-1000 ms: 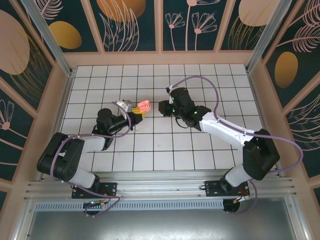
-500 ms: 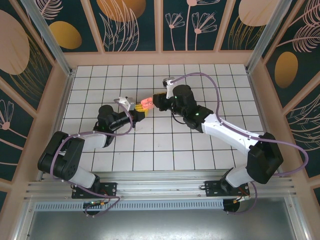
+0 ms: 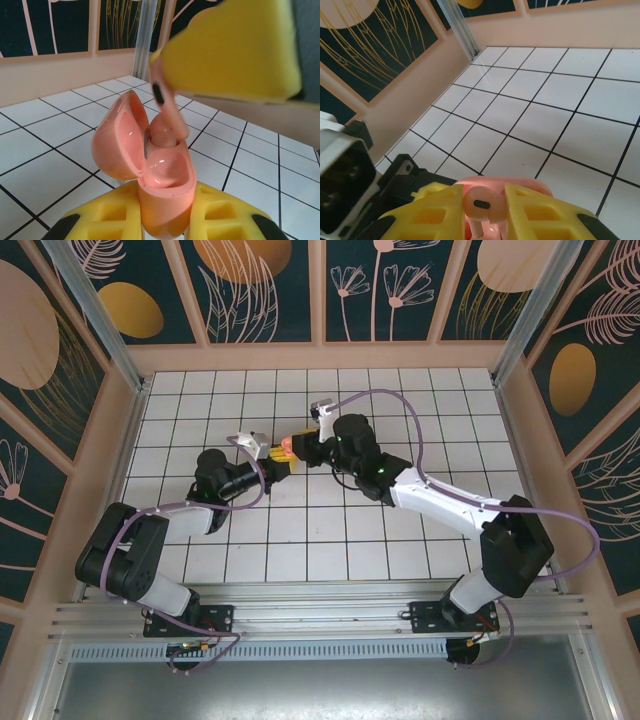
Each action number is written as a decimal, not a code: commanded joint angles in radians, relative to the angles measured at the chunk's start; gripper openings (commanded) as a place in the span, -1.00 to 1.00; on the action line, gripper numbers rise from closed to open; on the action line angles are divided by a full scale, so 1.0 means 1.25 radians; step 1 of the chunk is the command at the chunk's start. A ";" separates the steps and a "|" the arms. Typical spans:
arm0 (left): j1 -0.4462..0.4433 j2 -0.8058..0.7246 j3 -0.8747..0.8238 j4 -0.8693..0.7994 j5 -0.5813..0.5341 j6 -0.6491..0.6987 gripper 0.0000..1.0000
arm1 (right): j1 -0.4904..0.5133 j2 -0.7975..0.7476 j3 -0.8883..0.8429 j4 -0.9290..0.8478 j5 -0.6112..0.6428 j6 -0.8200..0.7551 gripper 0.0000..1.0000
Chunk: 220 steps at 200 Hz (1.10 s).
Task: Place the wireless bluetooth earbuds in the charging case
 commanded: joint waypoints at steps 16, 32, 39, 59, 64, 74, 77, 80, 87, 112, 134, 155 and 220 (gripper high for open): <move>-0.005 -0.028 0.021 0.028 0.002 -0.015 -0.90 | 0.011 0.016 0.029 0.046 -0.010 -0.004 -0.51; -0.007 -0.031 0.023 0.031 -0.001 -0.021 -0.90 | 0.013 0.018 0.026 0.051 -0.010 -0.003 -0.51; -0.007 -0.032 0.023 0.033 -0.002 -0.024 -0.89 | 0.013 0.018 0.025 0.054 -0.010 -0.004 -0.51; -0.006 -0.033 0.025 0.042 -0.003 -0.033 -0.89 | 0.016 0.023 0.020 0.062 -0.013 -0.001 -0.51; -0.006 -0.034 0.025 0.045 -0.005 -0.035 -0.89 | 0.017 0.024 0.020 0.064 -0.014 0.000 -0.51; -0.006 -0.034 0.025 0.047 -0.009 -0.040 -0.89 | 0.018 0.024 0.019 0.065 -0.016 0.001 -0.51; -0.006 -0.034 0.025 0.048 -0.010 -0.042 -0.89 | 0.019 0.024 0.019 0.065 -0.017 0.002 -0.52; -0.006 -0.036 0.025 0.049 -0.012 -0.042 -0.89 | 0.020 0.023 0.019 0.065 -0.018 0.002 -0.52; -0.006 -0.038 0.025 0.051 -0.014 -0.046 -0.89 | 0.023 0.023 0.017 0.063 -0.017 0.002 -0.52; -0.006 -0.044 0.026 0.060 -0.027 -0.059 -0.89 | 0.030 0.010 -0.004 0.058 -0.006 0.004 -0.52; -0.006 -0.052 0.028 0.066 -0.031 -0.073 -0.89 | 0.035 -0.002 -0.027 0.059 0.003 0.006 -0.52; -0.006 -0.060 0.031 0.068 -0.040 -0.083 -0.89 | 0.037 -0.007 -0.039 0.063 0.007 0.006 -0.52; -0.006 -0.070 0.037 0.081 -0.048 -0.108 -0.89 | 0.054 -0.005 -0.039 0.070 0.017 -0.012 -0.52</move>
